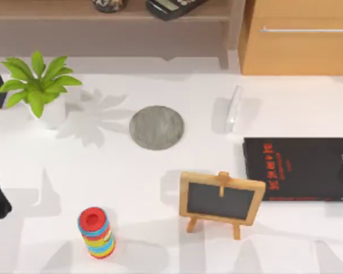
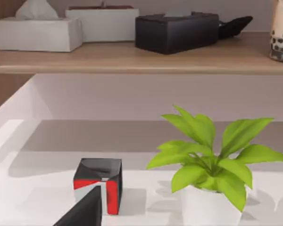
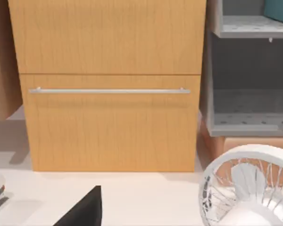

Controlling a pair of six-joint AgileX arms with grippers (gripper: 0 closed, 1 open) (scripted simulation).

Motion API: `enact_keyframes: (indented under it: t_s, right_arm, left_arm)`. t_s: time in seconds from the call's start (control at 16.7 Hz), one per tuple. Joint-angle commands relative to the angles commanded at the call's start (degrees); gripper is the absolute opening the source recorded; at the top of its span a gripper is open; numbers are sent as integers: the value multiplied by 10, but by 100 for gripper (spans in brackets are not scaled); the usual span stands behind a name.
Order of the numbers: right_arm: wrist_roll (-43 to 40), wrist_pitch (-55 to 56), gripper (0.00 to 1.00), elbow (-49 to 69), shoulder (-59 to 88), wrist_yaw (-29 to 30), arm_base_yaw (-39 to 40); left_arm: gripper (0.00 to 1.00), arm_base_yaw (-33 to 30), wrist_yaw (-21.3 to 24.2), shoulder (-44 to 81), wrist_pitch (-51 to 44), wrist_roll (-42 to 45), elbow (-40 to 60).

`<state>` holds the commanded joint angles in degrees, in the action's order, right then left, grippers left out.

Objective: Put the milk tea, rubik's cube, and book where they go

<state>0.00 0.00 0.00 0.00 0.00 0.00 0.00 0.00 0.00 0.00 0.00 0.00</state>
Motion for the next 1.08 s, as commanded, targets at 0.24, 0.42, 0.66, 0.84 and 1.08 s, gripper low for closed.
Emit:
enact_keyframes:
  t_s: [0.24, 0.42, 0.66, 0.84, 1.08]
  right_arm:
    - [0, 0, 100, 0, 0, 0, 0]
    - [0, 0, 100, 0, 0, 0, 0]
    - [0, 0, 100, 0, 0, 0, 0]
    - [0, 0, 100, 0, 0, 0, 0]
    - [0, 0, 100, 0, 0, 0, 0]
  left_arm:
    - [100, -6, -5, 18, 11, 0, 15]
    - [100, -28, -25, 91, 53, 0, 69]
    - [100, -74, -65, 273, 142, 1, 184]
    - [100, -113, -100, 461, 218, 2, 282]
    - [100, -166, -147, 724, 320, 3, 414]
